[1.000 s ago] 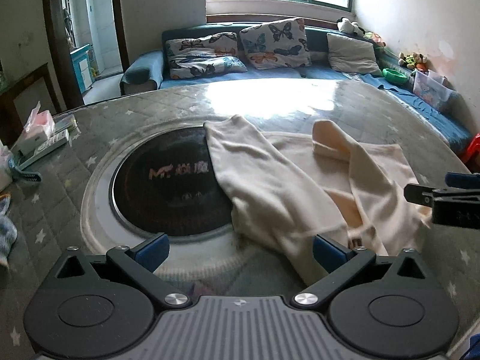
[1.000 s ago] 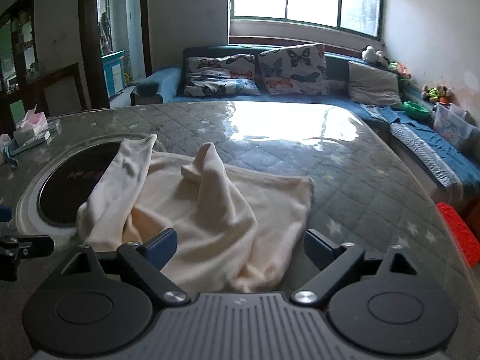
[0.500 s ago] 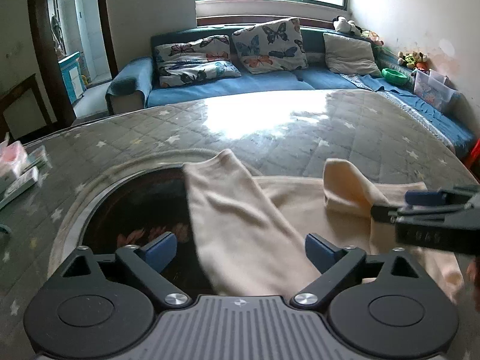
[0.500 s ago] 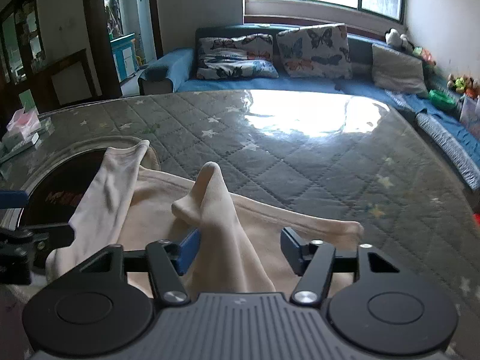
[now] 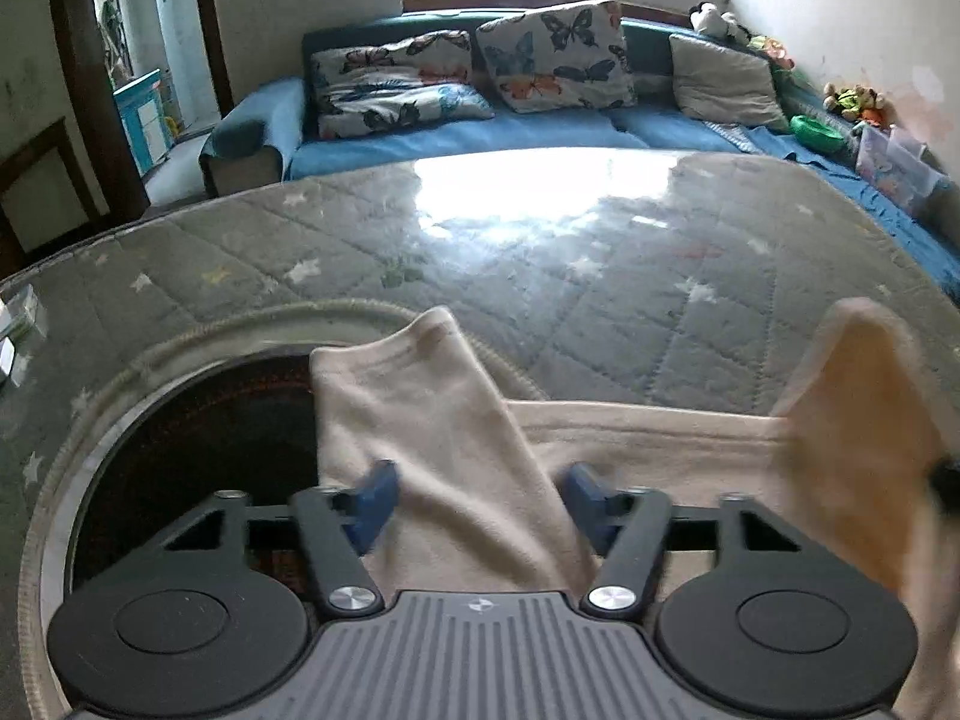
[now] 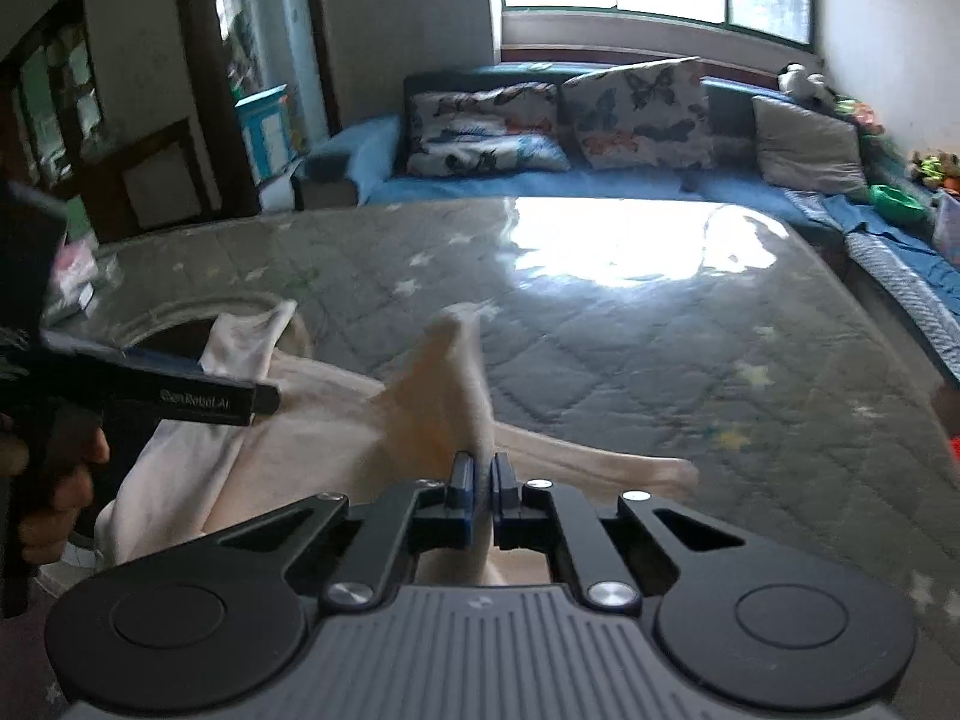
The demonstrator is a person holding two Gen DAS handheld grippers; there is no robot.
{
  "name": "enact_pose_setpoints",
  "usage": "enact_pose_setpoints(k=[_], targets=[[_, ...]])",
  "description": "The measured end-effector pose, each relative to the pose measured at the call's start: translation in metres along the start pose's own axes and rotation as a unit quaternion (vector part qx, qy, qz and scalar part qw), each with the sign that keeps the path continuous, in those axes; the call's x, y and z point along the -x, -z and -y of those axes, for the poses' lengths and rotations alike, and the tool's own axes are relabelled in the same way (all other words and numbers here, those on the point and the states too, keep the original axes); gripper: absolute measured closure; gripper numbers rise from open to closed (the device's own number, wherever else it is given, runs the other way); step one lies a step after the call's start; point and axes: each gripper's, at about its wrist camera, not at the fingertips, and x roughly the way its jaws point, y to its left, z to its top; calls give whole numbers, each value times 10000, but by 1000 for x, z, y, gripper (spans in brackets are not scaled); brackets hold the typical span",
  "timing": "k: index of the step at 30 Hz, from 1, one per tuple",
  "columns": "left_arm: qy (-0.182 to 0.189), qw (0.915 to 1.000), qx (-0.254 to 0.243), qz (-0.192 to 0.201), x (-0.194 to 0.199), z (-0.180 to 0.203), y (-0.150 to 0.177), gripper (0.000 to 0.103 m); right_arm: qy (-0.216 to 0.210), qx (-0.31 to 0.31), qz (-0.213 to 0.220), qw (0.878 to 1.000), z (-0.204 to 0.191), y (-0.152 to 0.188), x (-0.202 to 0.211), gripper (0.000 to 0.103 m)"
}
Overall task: Fold clothes
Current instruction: 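Grasp the sweatshirt hem with the left gripper while the right gripper grasps another hem point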
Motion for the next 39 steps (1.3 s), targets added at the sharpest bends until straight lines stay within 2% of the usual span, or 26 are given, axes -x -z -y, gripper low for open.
enact_pose_setpoints(k=[1, 5, 8, 11, 14, 18, 23, 29, 35, 39], targets=[[18, 10000, 19, 22, -1, -1, 1, 52, 49, -26, 61, 10000, 4, 1, 6, 98], [164, 9998, 46, 109, 2, -6, 0, 75, 370, -290, 306, 9984, 29, 11, 39, 98], [195, 9996, 29, 188, 6, -10, 1, 84, 691, -442, 444, 9956, 44, 26, 64, 98], [267, 9994, 57, 206, 8, -13, 2, 85, 1065, -810, 489, 9898, 62, 53, 88, 98], [259, 9994, 86, 217, 10, -15, 3, 92, 1266, -1162, 370, 9844, 76, 80, 101, 98], [274, 9985, 270, 397, 29, -25, 6, 94, 1376, -1406, 132, 9804, 91, 107, 107, 98], [174, 9943, 643, 838, 83, -58, 18, 95, 1411, -1489, 192, 9785, 102, 117, 116, 98], [54, 9873, 1055, 1188, 155, -99, 61, 96, 1437, -1481, 338, 9779, 98, 125, 127, 98], [-140, 9837, 1467, 1031, 197, -137, 122, 96, 1507, -1517, 556, 9753, 90, 131, 150, 98], [-262, 9850, 1644, 453, 186, -154, 156, 95, 1537, -1539, 327, 9755, 92, 142, 151, 98]])
